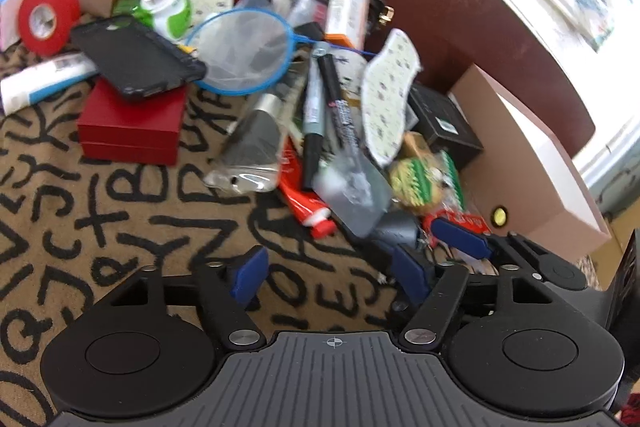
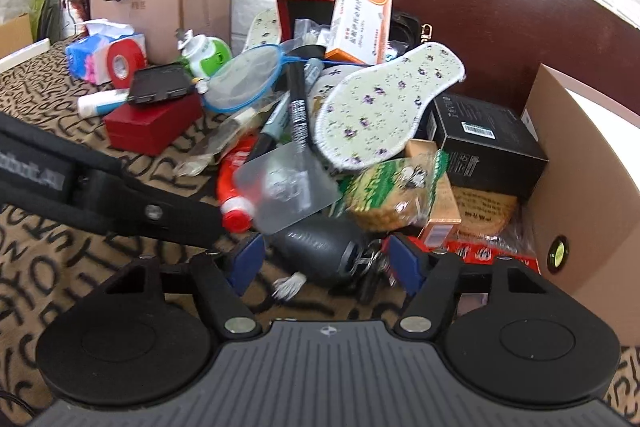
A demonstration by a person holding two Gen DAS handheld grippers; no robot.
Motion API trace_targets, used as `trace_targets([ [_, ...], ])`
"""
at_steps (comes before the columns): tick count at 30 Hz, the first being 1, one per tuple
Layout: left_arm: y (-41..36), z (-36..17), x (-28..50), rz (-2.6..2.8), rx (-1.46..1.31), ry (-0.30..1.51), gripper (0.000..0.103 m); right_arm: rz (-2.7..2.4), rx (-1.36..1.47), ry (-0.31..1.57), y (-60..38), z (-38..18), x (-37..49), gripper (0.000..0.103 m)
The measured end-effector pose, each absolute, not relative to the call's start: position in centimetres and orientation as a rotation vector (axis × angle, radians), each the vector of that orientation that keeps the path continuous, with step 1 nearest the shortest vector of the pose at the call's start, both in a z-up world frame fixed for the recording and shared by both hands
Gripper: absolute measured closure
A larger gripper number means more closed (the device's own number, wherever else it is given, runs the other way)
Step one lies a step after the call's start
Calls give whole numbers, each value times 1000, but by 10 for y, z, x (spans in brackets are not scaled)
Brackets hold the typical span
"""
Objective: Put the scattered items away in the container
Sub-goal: 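Close the left tool on the black car keys with red tag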
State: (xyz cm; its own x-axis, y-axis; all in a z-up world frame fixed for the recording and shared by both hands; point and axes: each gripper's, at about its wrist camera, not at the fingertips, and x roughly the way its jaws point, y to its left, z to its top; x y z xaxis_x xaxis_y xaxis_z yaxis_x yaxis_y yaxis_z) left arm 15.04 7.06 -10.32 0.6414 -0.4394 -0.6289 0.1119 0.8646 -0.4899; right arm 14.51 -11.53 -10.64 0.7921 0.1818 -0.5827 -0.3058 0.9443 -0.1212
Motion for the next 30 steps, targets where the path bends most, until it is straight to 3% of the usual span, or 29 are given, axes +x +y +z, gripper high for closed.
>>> trace_targets([
  [4,74,-108,154,-317,-437,841,21,262,-267,604,-112,-111,146,45],
  [7,75,-110,151,-316,-448,845,20,297,-340,599,-105,-112,136,72],
  [9,76,-110,147,-317,-451,849,20,339,-360,610,-102,-112,126,79],
  [10,76,-111,145,-316,-451,852,20,368,-367,619,-100,-112,122,89],
  [24,65,-113,103,-387,-389,889,19,646,-262,719,-86,-109,44,90],
  [27,66,-112,102,-378,-393,891,25,593,-189,727,-98,-106,45,83],
  [30,72,-113,106,-355,-420,905,48,510,-146,718,-109,-102,52,64],
])
